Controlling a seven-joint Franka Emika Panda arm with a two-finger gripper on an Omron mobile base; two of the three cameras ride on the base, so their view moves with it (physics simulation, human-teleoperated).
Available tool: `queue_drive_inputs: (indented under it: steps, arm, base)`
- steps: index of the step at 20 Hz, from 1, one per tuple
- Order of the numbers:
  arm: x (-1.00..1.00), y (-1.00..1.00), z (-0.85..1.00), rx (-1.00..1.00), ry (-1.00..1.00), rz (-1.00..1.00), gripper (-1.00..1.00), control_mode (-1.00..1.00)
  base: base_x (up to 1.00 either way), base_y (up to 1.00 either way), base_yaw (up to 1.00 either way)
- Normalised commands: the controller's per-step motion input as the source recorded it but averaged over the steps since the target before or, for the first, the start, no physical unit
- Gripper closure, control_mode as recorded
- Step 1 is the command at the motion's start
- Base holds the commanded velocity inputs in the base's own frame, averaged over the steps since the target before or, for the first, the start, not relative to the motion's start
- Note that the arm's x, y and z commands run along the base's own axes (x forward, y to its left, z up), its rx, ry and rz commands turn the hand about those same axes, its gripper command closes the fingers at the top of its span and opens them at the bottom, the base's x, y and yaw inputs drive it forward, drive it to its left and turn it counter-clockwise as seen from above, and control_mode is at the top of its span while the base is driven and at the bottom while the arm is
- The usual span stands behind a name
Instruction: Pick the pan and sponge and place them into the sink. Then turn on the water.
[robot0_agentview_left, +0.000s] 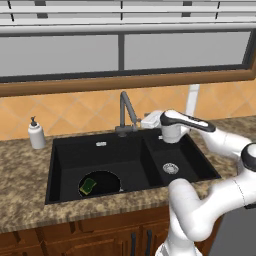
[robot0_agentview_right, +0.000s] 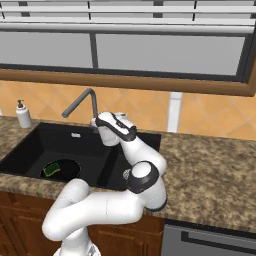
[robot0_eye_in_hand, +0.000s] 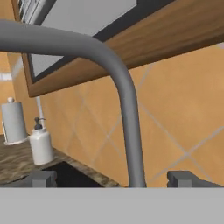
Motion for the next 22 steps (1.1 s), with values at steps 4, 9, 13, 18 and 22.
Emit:
queue_drive_inputs:
  steps: [4, 9, 13, 18, 22]
  arm:
    - [0.28, 0.0, -0.35, 0.14, 0.04, 0.0, -1.0, -1.0]
    - [0.3, 0.0, -0.22, 0.06, 0.01, 0.0, -1.0, -1.0]
    - [0.41, 0.0, -0.02, 0.0, 0.02, 0.0, -1.0, -1.0]
    - [0.34, 0.0, -0.02, 0.02, 0.04, 0.0, -1.0, -1.0]
    - [0.29, 0.0, -0.15, 0.01, 0.05, 0.0, -1.0, -1.0]
  base:
    - [0.0, 0.0, 0.0]
    - [0.0, 0.0, 0.0]
    - [0.0, 0.0, 0.0]
    - [0.0, 0.0, 0.0]
    - [0.0, 0.0, 0.0]
